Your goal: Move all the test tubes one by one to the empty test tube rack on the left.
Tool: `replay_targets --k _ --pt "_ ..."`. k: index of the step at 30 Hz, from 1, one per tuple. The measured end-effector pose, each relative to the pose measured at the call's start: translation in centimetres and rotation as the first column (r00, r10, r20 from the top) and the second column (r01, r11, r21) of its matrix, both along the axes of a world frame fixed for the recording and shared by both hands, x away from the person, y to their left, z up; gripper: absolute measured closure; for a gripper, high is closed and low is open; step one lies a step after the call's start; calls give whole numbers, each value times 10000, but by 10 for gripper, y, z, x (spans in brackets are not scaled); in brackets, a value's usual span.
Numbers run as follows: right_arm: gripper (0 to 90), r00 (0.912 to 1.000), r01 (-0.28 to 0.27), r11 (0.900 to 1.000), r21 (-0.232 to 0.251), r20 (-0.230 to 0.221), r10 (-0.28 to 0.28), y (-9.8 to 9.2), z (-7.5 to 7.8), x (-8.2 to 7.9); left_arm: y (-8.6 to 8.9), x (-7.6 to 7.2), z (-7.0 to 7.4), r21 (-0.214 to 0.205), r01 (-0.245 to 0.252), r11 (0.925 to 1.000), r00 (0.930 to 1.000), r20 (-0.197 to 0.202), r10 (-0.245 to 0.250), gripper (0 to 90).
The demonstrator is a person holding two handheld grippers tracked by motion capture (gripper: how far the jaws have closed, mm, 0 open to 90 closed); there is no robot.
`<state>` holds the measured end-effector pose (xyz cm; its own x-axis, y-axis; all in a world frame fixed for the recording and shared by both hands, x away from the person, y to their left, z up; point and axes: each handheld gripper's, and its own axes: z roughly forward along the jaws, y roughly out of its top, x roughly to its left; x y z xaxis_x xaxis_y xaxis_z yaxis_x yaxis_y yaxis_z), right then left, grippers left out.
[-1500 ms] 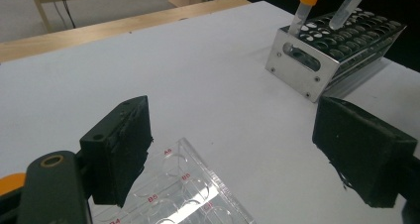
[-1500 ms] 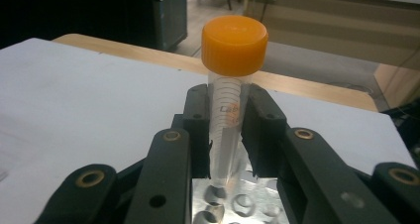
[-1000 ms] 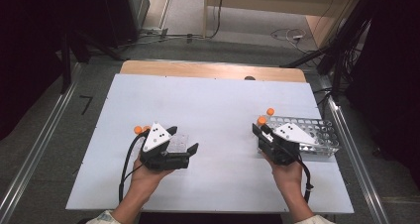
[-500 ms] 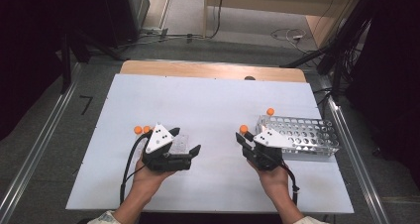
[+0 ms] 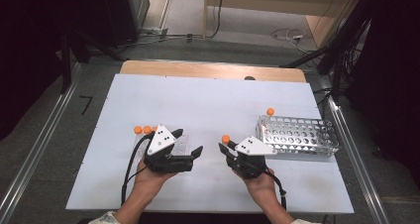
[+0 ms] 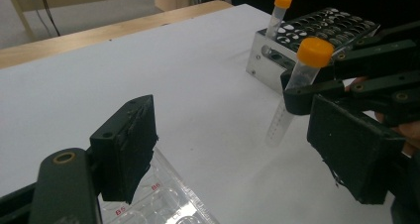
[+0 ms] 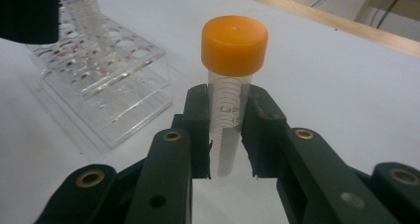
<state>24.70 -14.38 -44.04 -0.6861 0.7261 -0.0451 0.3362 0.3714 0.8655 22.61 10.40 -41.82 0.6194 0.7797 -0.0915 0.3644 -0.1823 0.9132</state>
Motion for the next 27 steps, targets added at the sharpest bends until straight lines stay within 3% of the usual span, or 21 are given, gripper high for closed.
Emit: replay_targets --k 16,27 --pt "715 9962 -809 9967 90 -307 811 19 -4 -9 -14 -4 1 -182 580 9982 9983 68 -579 266" --pt "714 9898 -1338 9910 -11 -501 1335 31 -6 -16 -27 -7 -4 -73 1312 9913 9912 165 -1311 467"
